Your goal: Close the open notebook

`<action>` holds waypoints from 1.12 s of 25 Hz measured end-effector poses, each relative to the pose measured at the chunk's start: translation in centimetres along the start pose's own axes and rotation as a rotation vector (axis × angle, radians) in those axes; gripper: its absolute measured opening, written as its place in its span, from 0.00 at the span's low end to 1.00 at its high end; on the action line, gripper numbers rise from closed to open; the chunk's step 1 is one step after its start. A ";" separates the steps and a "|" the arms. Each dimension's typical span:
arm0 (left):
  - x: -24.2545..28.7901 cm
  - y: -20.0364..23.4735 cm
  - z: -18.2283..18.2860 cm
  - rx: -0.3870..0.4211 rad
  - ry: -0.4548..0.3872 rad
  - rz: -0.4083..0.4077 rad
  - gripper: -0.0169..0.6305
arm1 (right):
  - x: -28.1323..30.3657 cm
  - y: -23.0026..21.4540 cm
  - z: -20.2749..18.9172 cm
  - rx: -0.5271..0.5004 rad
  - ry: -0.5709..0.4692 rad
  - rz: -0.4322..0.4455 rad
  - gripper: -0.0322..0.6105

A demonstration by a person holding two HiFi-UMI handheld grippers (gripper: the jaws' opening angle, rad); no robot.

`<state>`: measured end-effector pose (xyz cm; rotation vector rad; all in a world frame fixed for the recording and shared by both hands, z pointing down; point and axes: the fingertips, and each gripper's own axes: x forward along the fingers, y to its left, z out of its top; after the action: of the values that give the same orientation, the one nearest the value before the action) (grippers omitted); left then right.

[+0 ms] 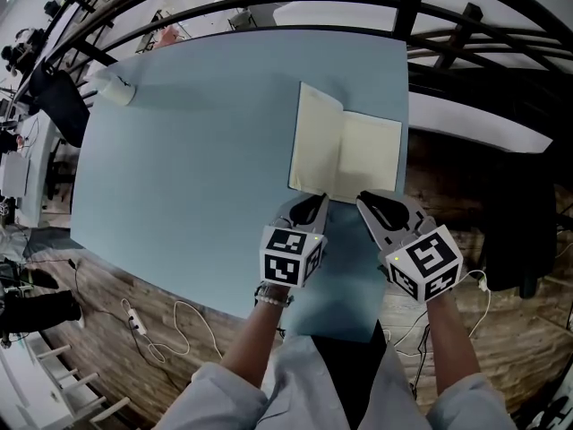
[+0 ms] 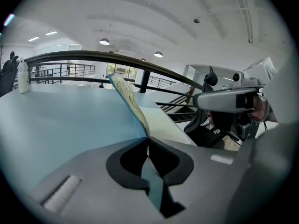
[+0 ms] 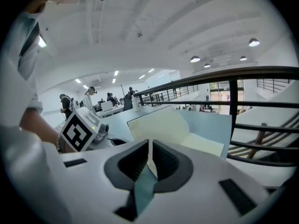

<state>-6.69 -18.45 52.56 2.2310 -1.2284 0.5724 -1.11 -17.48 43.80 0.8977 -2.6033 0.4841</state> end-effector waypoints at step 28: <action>0.3 -1.2 -0.3 0.216 0.031 -0.087 0.05 | 4.9 2.8 2.9 0.051 -0.029 0.243 0.26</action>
<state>-5.51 -17.95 52.69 2.4297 -1.0925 0.7328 -7.10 -19.22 42.70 0.6086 -2.7529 0.6069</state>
